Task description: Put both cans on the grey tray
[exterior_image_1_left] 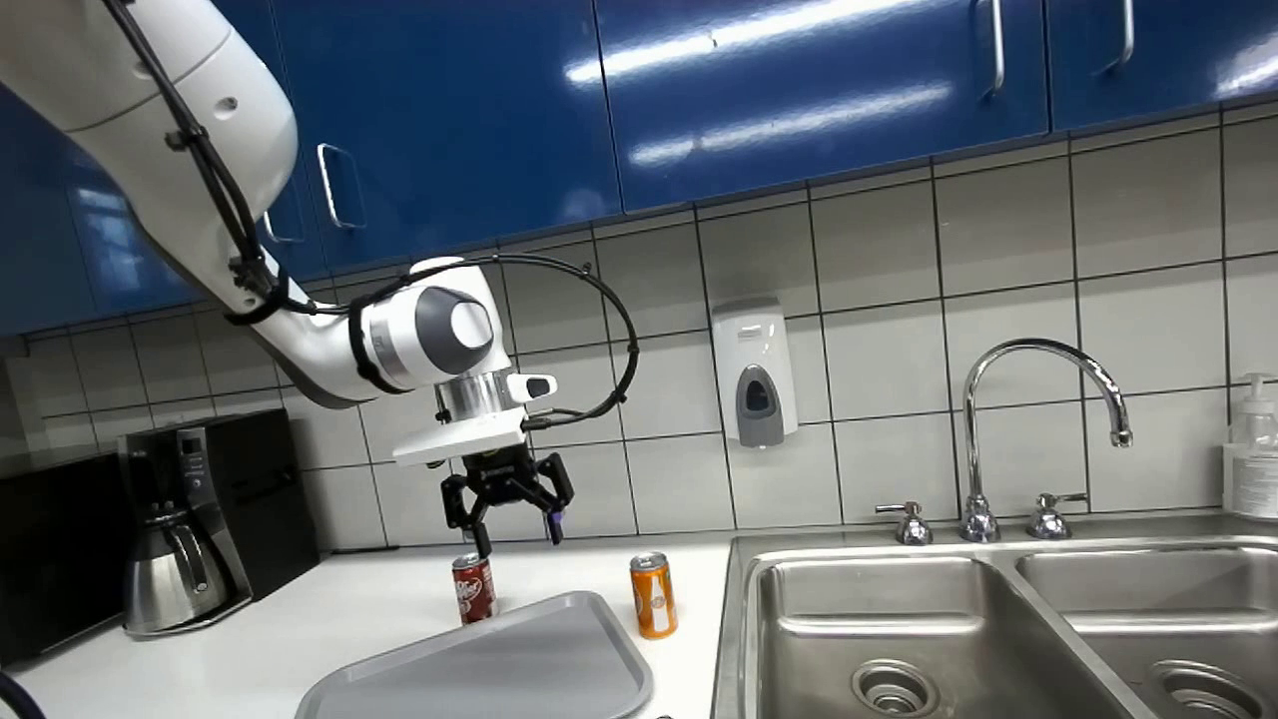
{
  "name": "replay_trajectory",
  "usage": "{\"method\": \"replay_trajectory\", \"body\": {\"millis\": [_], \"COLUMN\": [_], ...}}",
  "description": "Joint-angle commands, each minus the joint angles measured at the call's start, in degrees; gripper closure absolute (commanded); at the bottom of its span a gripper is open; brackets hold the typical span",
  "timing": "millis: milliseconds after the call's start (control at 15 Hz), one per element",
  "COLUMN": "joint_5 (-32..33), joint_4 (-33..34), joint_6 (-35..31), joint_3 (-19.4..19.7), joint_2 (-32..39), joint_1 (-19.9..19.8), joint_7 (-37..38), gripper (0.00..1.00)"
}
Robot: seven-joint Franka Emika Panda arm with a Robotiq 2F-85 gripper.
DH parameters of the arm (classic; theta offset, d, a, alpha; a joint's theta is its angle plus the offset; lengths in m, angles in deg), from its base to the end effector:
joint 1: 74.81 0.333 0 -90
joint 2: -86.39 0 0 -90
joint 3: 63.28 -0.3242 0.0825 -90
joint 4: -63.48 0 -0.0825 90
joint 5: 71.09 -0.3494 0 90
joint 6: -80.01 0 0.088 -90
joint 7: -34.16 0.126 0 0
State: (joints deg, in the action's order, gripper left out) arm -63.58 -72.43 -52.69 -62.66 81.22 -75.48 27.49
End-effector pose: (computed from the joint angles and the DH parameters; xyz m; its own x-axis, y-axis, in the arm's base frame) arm 0.4638 -0.0148 0.3751 0.9833 0.1811 0.0183 0.1784 -0.9788 0.1009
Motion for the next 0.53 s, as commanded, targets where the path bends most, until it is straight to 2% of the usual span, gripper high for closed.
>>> {"method": "replay_trajectory", "body": {"millis": [0,467], "joint_5": [-1.8,-3.9], "joint_4": [4.3,8.4], "joint_6": [0.0,-0.1], "joint_3": [0.0,-1.2], "joint_2": [3.8,7.6], "joint_1": [0.6,2.1], "joint_7": [-4.8,-10.6], "gripper": [0.0,0.0]}}
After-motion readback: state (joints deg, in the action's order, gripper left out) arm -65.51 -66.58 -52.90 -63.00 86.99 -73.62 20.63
